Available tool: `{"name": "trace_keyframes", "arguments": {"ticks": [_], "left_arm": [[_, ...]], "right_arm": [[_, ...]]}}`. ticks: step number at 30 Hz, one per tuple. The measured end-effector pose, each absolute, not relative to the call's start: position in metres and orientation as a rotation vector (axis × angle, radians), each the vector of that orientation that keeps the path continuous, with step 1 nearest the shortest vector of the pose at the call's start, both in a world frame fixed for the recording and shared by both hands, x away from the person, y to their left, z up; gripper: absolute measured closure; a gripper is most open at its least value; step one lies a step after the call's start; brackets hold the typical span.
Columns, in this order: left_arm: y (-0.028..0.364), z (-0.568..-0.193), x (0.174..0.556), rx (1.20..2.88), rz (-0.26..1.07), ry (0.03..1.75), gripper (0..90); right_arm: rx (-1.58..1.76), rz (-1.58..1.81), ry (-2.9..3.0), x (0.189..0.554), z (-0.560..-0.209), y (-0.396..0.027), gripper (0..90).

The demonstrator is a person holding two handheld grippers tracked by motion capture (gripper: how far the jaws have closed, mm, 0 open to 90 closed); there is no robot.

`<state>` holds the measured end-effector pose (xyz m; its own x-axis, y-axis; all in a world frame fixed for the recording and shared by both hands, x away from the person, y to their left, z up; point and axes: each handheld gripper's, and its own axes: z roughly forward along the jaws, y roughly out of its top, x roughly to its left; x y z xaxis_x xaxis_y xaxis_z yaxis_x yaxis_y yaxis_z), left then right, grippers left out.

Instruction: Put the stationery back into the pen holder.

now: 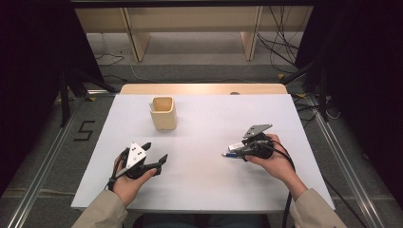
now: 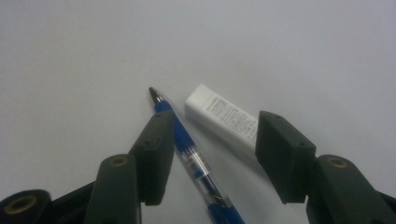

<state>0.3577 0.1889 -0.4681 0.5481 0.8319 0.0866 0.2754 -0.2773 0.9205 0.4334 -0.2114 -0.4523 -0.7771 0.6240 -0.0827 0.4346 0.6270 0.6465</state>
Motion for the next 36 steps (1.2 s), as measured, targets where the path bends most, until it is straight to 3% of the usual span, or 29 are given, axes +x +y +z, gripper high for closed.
{"name": "trace_keyframes", "arguments": {"ticks": [17,36], "left_arm": [[0.188,-0.469,0.358,1.825,0.722,0.907,25.9],[0.189,-0.469,0.36,1.826,0.717,0.907,27.5]], "right_arm": [[0.651,0.617,2.685,0.428,-0.457,-0.206,54.2],[0.596,0.43,2.8,0.434,-0.458,-0.218,55.7]]}}
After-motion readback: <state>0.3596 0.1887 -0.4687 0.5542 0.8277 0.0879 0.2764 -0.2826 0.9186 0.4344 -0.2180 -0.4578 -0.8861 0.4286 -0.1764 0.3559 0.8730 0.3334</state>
